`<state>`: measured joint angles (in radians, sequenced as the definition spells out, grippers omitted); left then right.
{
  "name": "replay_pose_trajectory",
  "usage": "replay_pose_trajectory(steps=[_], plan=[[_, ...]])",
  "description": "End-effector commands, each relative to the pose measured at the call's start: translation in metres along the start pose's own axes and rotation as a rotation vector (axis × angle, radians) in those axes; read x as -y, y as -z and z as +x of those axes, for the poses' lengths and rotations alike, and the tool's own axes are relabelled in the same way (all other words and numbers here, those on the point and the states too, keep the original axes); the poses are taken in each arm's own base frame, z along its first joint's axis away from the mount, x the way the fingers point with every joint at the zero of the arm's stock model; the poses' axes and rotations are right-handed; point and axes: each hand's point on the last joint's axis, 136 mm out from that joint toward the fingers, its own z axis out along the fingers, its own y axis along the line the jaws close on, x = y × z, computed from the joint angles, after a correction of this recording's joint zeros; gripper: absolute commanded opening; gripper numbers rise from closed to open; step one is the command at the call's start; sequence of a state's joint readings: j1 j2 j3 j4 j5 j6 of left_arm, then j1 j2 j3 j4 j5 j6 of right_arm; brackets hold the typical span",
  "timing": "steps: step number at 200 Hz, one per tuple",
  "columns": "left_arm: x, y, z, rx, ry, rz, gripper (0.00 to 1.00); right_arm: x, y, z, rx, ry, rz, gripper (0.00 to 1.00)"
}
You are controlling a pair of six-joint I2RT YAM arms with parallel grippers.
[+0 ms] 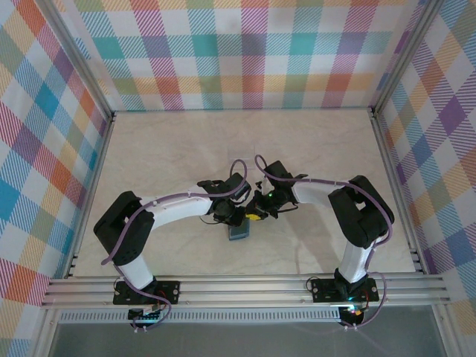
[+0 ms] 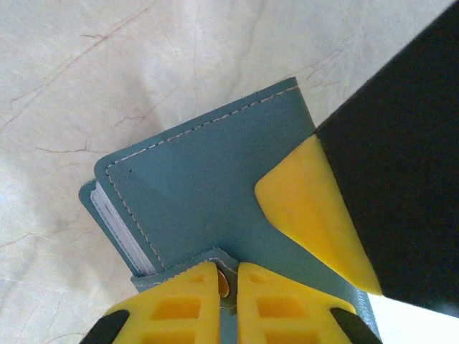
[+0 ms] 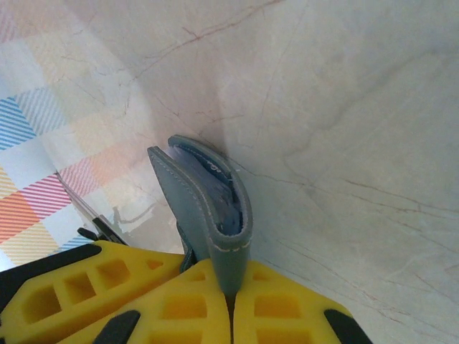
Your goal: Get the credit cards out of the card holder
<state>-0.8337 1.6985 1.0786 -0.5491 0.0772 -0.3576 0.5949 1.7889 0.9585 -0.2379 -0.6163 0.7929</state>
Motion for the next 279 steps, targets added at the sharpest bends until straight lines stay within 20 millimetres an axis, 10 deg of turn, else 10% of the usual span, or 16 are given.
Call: replay_pose_trajectory(steps=[1, 122, 235, 279], plan=[[-0.032, 0.005, 0.008, -0.006, 0.040, -0.155, 0.09, 0.000, 0.006, 0.007, -0.035, -0.004, 0.025, 0.01], [-0.045, 0.001, 0.031, -0.030, 0.309, 0.007, 0.06, 0.033, 0.013, 0.001, -0.001, 0.049, 0.271, 0.05], [-0.052, -0.011, 0.047, -0.054, 0.406, 0.109, 0.06, 0.016, 0.026, 0.008, 0.099, 0.108, 0.556, 0.86], [-0.053, -0.012, 0.049, -0.056, 0.410, 0.131, 0.06, 0.011, 0.015, -0.001, 0.117, 0.080, 0.618, 0.93]])
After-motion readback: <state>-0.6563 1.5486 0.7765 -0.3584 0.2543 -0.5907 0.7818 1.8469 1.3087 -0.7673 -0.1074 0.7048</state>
